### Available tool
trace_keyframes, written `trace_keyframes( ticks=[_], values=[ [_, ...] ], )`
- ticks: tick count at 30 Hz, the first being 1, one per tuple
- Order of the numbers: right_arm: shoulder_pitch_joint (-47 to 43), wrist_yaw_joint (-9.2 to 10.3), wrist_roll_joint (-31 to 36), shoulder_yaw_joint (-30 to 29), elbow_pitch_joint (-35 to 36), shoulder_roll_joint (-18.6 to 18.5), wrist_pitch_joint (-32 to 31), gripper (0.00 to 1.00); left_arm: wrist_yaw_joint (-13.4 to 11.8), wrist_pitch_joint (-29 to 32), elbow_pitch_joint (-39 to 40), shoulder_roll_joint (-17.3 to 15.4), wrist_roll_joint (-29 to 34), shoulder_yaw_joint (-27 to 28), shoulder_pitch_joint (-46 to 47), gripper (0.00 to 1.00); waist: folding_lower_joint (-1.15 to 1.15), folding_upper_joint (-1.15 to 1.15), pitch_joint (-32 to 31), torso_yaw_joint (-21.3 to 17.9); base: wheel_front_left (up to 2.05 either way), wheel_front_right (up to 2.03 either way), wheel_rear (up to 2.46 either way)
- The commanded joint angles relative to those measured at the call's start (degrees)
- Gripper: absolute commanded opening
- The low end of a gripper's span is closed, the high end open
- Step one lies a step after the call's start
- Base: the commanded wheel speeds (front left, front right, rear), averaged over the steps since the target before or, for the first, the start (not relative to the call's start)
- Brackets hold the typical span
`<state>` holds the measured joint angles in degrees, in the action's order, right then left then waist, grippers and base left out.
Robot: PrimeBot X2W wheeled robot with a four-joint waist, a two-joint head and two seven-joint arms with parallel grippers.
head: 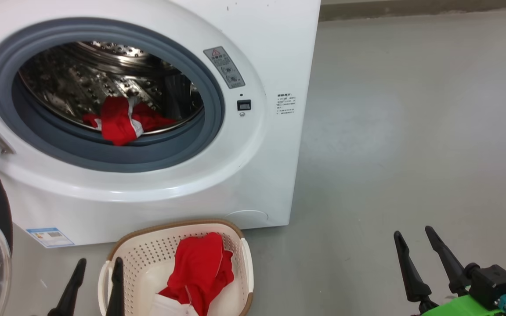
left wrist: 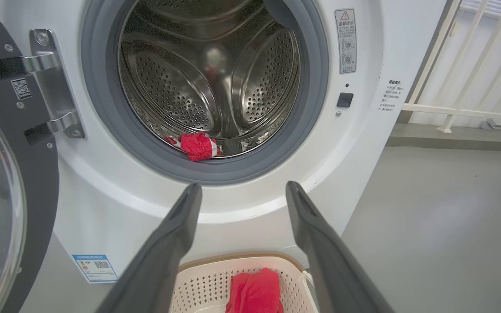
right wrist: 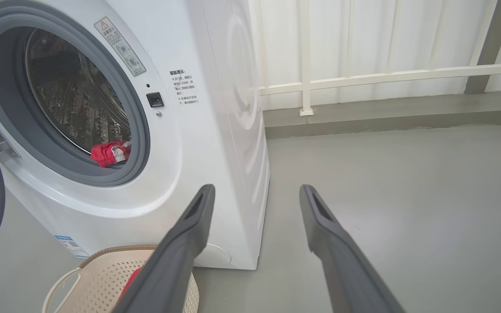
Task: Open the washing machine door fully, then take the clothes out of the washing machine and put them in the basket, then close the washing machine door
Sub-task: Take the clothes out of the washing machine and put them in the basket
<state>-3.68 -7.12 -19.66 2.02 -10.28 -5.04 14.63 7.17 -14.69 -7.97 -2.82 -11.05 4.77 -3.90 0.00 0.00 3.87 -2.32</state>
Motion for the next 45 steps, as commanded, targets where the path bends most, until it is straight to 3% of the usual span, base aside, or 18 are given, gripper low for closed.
trace_keyframes(
  ticks=[1, 29, 39, 45],
  values=[
    [-0.29, -0.36, -0.44, 0.66, 1.61, -0.81, 0.37, 1.0, 0.32, -0.3, 2.64, -0.41, 0.67, 2.61, -0.38, 1.0, 0.0, 0.0, -1.1, 0.0, 0.0, 0.0, 0.0],
    [0.42, -0.36, -0.16, 0.63, 2.29, -0.24, 0.37, 1.0, 0.32, -0.3, 4.93, -0.07, -0.71, 3.66, 0.06, 1.0, 0.0, 0.0, 1.04, -0.06, 0.0, 0.0, 0.0],
    [4.42, -0.36, -0.02, 0.94, 3.14, 0.64, 0.37, 1.0, 0.32, -0.3, -0.24, -0.98, -0.5, 1.89, 9.45, 1.0, 0.0, 0.0, 7.77, -0.55, 0.0, 0.0, 0.0],
    [7.74, -0.36, 0.11, 1.28, 3.64, 1.34, 0.37, 1.0, 0.22, -0.3, -10.88, -2.86, 0.68, 0.42, 21.53, 1.0, 0.0, 0.0, 12.79, -0.99, 0.0, 0.0, 0.0]
  ],
)
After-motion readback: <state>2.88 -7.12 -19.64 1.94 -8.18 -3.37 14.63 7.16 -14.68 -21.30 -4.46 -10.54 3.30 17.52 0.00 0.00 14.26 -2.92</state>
